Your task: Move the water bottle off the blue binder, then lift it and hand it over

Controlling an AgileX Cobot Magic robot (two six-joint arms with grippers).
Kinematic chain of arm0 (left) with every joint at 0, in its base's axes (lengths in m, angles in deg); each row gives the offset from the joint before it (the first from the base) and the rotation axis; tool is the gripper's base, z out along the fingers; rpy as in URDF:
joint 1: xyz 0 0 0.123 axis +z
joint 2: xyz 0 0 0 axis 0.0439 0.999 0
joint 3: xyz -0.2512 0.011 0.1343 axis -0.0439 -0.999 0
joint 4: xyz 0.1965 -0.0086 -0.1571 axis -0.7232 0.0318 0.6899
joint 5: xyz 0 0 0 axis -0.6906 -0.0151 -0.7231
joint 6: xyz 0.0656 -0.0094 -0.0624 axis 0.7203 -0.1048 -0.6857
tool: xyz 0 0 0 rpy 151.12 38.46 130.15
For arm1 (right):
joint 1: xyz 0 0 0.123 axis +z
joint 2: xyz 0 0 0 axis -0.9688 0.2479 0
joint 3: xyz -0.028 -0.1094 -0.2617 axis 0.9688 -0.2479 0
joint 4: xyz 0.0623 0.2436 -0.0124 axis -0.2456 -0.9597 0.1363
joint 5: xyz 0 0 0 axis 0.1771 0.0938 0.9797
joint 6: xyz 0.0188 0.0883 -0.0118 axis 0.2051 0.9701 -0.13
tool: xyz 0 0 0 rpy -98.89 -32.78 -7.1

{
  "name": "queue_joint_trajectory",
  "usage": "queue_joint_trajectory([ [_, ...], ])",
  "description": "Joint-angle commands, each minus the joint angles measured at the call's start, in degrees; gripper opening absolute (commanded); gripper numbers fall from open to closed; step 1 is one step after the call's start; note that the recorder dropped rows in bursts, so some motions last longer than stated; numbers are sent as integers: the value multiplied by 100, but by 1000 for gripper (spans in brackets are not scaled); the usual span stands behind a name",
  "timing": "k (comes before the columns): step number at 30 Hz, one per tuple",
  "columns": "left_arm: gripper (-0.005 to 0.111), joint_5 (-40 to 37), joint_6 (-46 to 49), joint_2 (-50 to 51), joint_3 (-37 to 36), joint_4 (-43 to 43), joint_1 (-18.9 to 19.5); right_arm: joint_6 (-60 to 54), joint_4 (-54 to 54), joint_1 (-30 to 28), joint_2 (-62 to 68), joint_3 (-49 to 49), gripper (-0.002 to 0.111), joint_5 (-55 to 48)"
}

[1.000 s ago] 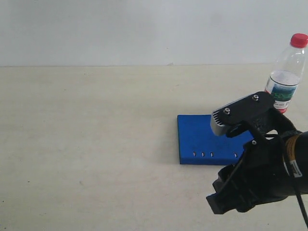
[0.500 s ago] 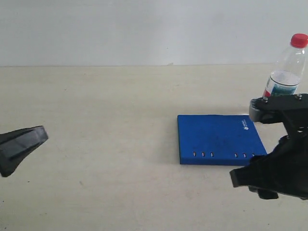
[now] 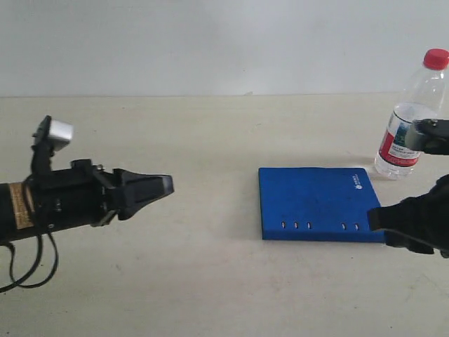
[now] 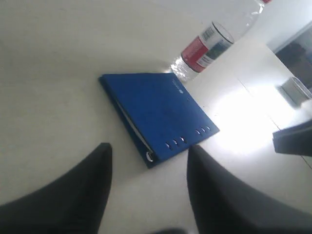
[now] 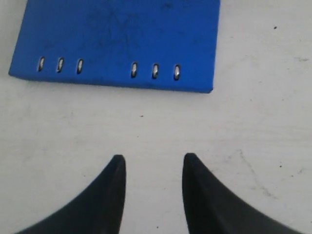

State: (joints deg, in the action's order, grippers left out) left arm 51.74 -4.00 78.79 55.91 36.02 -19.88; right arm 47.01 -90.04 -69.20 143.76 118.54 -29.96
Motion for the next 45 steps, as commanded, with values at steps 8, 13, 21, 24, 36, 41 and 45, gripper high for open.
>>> queue_joint_trajectory([
  [8, 46, -62, -663, 1330, 1896, 70, -635, -3604, -2778, -1124, 1665, 381, 34, -393],
  [13, 46, -242, -1697, 1703, 2545, -419, -691, -3716, -2647, -1124, 2082, 984, 56, -682],
  [21, 46, -436, -3189, 2120, 2773, -1006, -691, -3706, -2611, -1132, 2183, 1145, 58, 221],
  [24, 54, -186, -3257, 2206, 2773, -1004, -691, -3550, -2625, -1216, 2391, 1145, 58, 638],
  [36, 67, -225, -3604, 2230, 2773, -1032, -699, -3656, -2926, -1329, 3336, 1612, 58, 645],
  [41, 67, -450, -3603, 2268, 2773, -1295, -699, -4232, -3482, -1329, 3599, 1702, 58, 390],
  [45, 67, -293, -3776, 2454, 2773, -1593, -699, -4932, -4065, -1329, 3713, 1740, 58, -107],
])
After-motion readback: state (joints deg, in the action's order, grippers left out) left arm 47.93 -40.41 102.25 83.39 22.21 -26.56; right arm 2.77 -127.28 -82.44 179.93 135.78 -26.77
